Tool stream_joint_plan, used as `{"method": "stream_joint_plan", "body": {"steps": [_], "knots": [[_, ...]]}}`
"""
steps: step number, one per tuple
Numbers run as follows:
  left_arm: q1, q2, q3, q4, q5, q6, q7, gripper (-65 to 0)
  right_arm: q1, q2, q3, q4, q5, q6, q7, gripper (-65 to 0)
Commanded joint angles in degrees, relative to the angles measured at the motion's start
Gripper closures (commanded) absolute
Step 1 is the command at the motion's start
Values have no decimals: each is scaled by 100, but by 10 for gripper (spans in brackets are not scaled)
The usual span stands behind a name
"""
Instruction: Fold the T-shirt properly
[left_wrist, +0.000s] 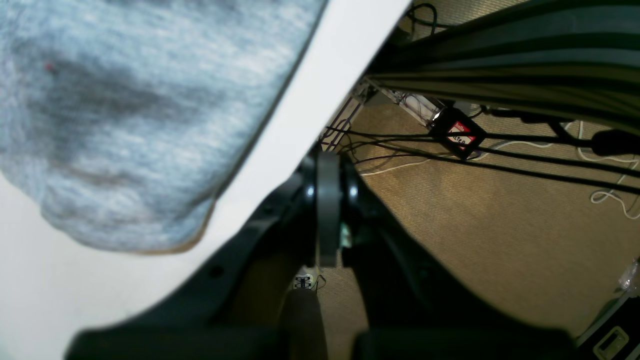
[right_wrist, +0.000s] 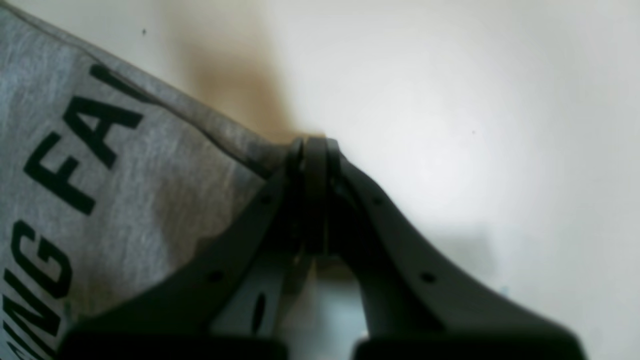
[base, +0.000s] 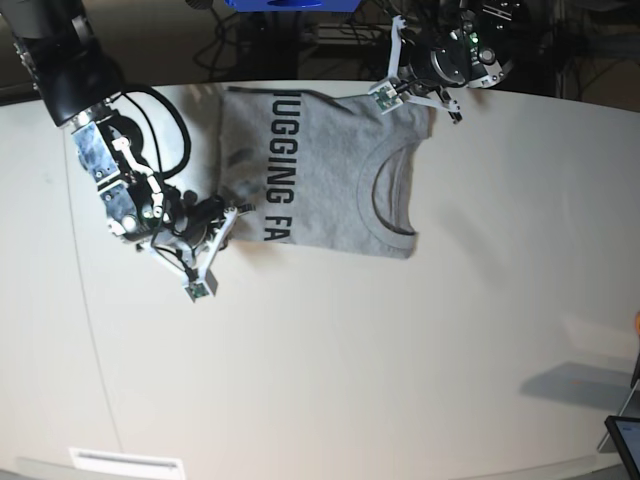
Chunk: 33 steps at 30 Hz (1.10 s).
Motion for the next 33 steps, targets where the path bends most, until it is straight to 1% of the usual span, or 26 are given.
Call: {"method": "stream_joint_plan", "body": {"steps": [1,6,11,16,23,26,29,33], "knots": [[-85,-30,-36,137,10,84,-236,-3,91,52,42,91,10,36,18,-1],[-41,-30,-19,164,-34,84,-236,-3,108,52,42,73,10,36,9,-1],[249,-30,34,261,-43,84,-236,-3,258,34,42,65,1,10,-131,-1],[468,-56,368,278,-34,84,-271,-3,319,34,42,65,1,10,-131,-1],[592,-39,342,401,-34,84,-324,-2,319,16,42,-173,1,27,-96,-1],[653,-65,403,410,-34,84,-834,-2,310,16,42,-261,1,27,-96,-1],[794,-39,403,410,10,84,-1230,-2,302,16,42,-296,1,27,-87,-1],[934,-39,324,410,10,84,-1616,-2,302,16,42,-296,1,27,-96,-1]]}}
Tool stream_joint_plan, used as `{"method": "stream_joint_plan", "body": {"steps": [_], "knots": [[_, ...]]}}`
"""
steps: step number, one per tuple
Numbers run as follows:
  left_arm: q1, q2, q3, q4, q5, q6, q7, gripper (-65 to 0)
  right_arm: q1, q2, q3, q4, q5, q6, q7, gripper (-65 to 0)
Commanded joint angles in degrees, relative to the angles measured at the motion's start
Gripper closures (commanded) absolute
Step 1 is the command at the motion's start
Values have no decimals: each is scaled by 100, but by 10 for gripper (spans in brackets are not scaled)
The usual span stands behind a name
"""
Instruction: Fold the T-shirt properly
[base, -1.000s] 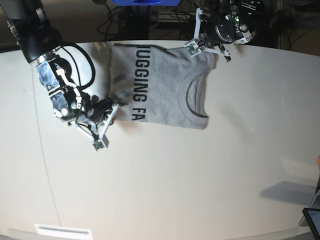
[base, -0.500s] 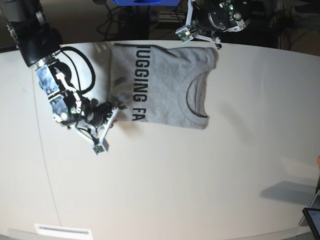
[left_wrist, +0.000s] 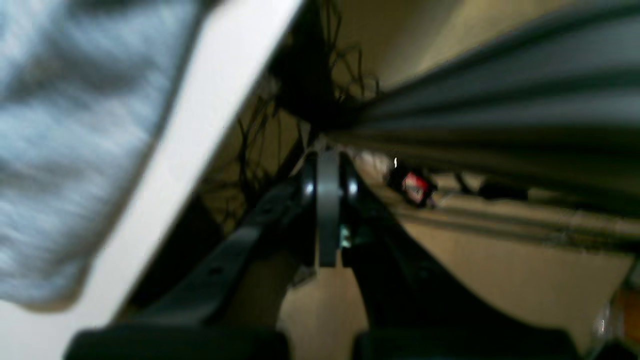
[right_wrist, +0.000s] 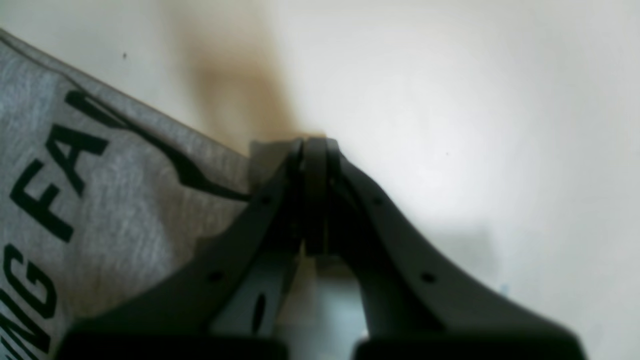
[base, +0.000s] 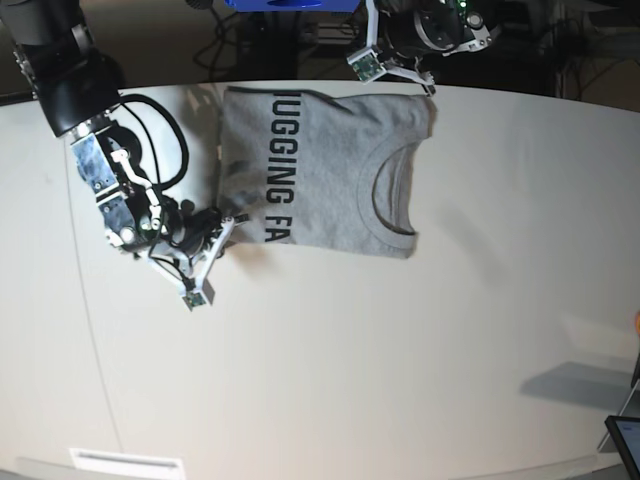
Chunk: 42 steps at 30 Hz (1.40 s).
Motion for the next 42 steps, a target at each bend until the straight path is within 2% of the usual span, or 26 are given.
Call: {"method": "stream_joint_plan", "body": {"steps": [1,6,9,12,20,29,34,40,42], "knots": [[102,-39,-32,108,-58,-8,-126,-2,85,34,36,19,-21,-12,-74,-1],[198,-39,-287,108,-93,-8,-662,-2,85,34,36,10,-21,-12,-83,-1],[225,-39,-296,108,-58,-8,-733,-2,85,34,36,10,-21,-30,-101,-1],[198,-48,-313,100,-58,-8,-733,-2,85,43,36,10,-21,-30,-109,-1],[198,-12,-999,91,-110,-8,-733,-2,76,25,36,10,-21,-30,-109,-1],[181,-4,-1078,12,-75,-8,-698,-2,68,16,36,10,-21,-38,-109,-1],[111,-4,-1527,-120,-110,-8,-689,-2,50,16,36,28,-21,-38,-109,-1],[-4,-12,-1544,-147,-110,-8,-680,-2,6,16,36,72,-21,-38,-109,-1],[-127,-12,-1518,-287,-110,-8,-478,-2,-38,16,36,107,-21,-38,-109,-1]]}}
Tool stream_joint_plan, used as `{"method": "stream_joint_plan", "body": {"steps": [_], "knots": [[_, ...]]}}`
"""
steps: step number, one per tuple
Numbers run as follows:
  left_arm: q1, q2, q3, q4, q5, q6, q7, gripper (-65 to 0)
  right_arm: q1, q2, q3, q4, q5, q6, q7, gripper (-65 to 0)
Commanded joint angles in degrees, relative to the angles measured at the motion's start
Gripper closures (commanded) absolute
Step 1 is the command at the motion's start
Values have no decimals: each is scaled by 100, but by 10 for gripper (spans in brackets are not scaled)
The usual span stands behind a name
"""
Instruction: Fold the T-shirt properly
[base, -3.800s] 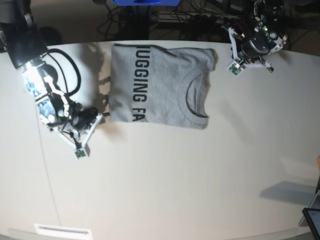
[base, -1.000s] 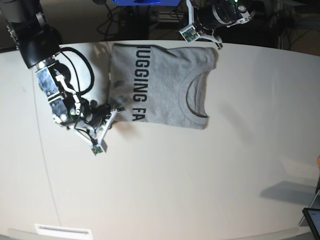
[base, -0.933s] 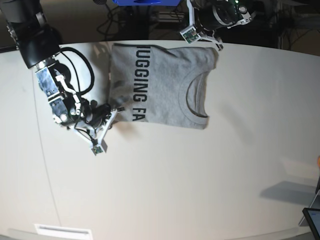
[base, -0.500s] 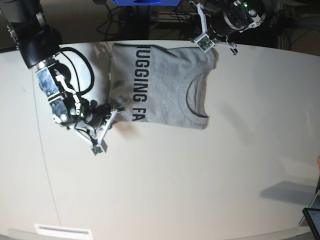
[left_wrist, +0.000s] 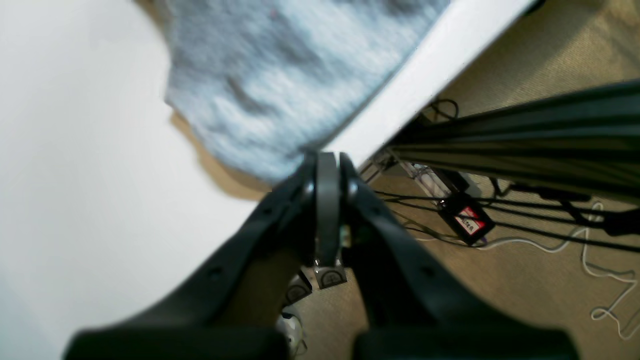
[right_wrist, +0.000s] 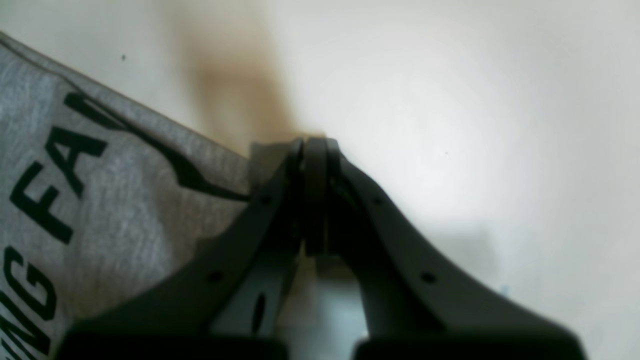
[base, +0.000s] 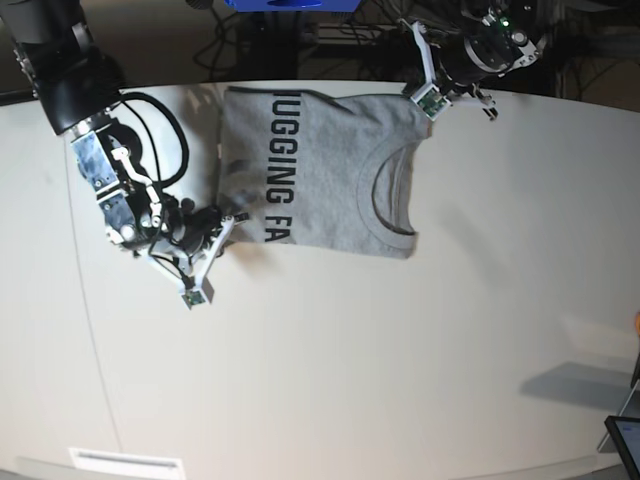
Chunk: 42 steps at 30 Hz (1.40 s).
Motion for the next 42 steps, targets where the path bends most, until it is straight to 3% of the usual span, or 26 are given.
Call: {"method": "stream_joint_plan", "body": {"steps": [1,16,20,29,33,42], "knots": [[-88,-28,-14,-14,3,-6,152,-2,8,21,25,105,6,-14,-153,-1],[-950,60,-14,-181,12,-6,847,-3,-159,74,25,413,6,-14,-171,-1],[-1319,95,-5,-261,3,-6,1137,-5,-168,47,25,421,6,-23,-434,-1],[-2180,104,30,-1166,-6,-6,1260,-5,-247,74,25,439,6,-23,-478,-1],[-2638,113,513,-1465,-6,-6,1269,-5,-397,74,34,544,6,-23,-478,-1],[-3948,500,680,-2371,56,-6,1550,-5,-572,74,69,606,6,-23,-478,-1]]}}
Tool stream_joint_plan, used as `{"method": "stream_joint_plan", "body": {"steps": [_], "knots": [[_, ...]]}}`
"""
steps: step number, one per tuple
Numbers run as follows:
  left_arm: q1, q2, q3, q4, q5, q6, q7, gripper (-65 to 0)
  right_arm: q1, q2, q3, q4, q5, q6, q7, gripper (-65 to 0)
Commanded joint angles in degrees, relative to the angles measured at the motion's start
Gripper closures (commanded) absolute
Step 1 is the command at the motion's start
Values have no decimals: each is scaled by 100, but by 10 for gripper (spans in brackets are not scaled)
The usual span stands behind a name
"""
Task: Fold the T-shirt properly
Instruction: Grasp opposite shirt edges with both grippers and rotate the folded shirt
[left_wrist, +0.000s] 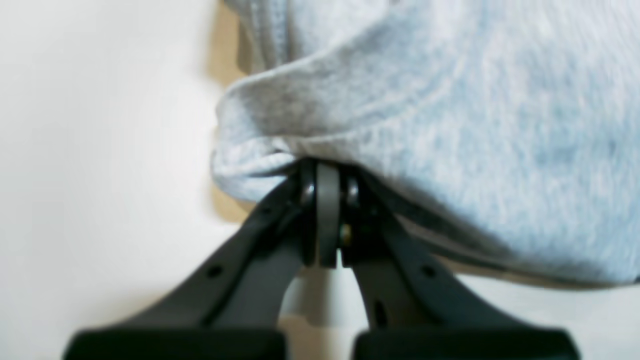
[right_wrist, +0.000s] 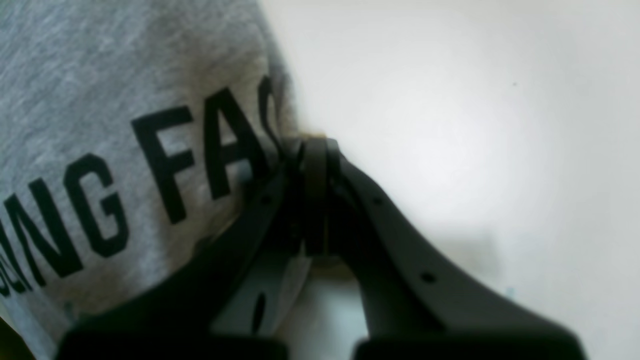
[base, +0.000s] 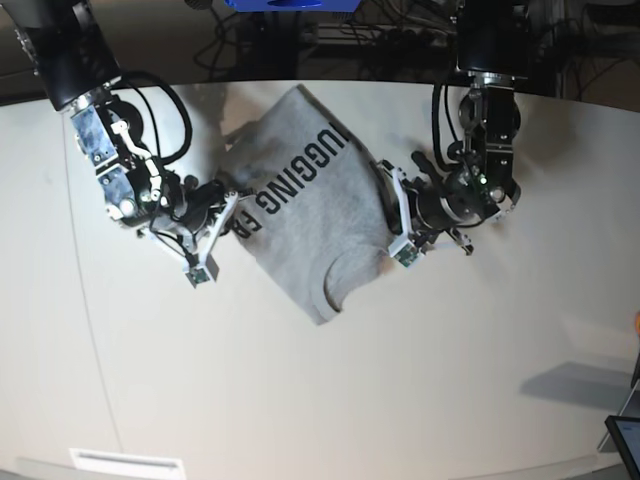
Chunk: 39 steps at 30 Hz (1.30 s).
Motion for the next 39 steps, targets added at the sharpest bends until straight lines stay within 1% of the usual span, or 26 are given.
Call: {"method": "stream_joint_plan", "body": {"steps": [1,4,8,10,14,17,21,22,25,27,29,33,35,37,38,39], "knots": [[-182,-38,29,-63,165,23,165,-5,-30,39,-3,7,43,-3,-251,-1],[-675,-38,328,-450,165,23,288,-5,-48,47,14,7,43,-3,-251,-1],[-1237,-29,645,-1030,165,23,288,-5,-145,47,14,7,43,-3,-233,-1],[-1501,68,759,-1302,165,23,279,-5,-189,47,14,-2,43,-3,-216,-1],[-1905,243,768,-1795,174,23,261,-7,-338,47,23,-2,43,-3,-207,-1],[-2152,331,768,-2094,174,23,-3,-7,-461,47,23,-2,43,-3,-189,-1],[-2503,498,785,-2683,174,23,-108,-7,-628,47,23,-2,43,-3,-14,-1],[-2574,516,829,-2788,174,23,-161,-7,-646,47,23,-2,43,-3,-14,-1],[-2749,525,1269,-3026,174,23,-451,-7,-742,39,23,7,43,-3,-5,-1],[-2855,551,1462,-3210,165,23,-504,-7,-760,21,23,7,43,-3,-5,-1],[-2960,674,1497,-3360,165,23,-592,-7,-804,12,23,7,43,-3,-5,-1],[-3066,718,1497,-3474,165,23,-732,-7,-953,-5,23,209,43,-3,-5,-1],[-3083,709,1506,-3448,165,23,-706,-7,-997,-14,23,288,43,-91,-5,-1],[-3083,674,1471,-3395,165,23,-697,-5,-953,3,23,271,43,-355,-5,-1],[-3075,639,1471,-3333,165,23,-697,-5,-927,30,23,271,43,-434,-5,-1],[-3057,525,1471,-3228,156,23,-688,-5,-909,39,23,262,43,-469,-5,-1]]}}
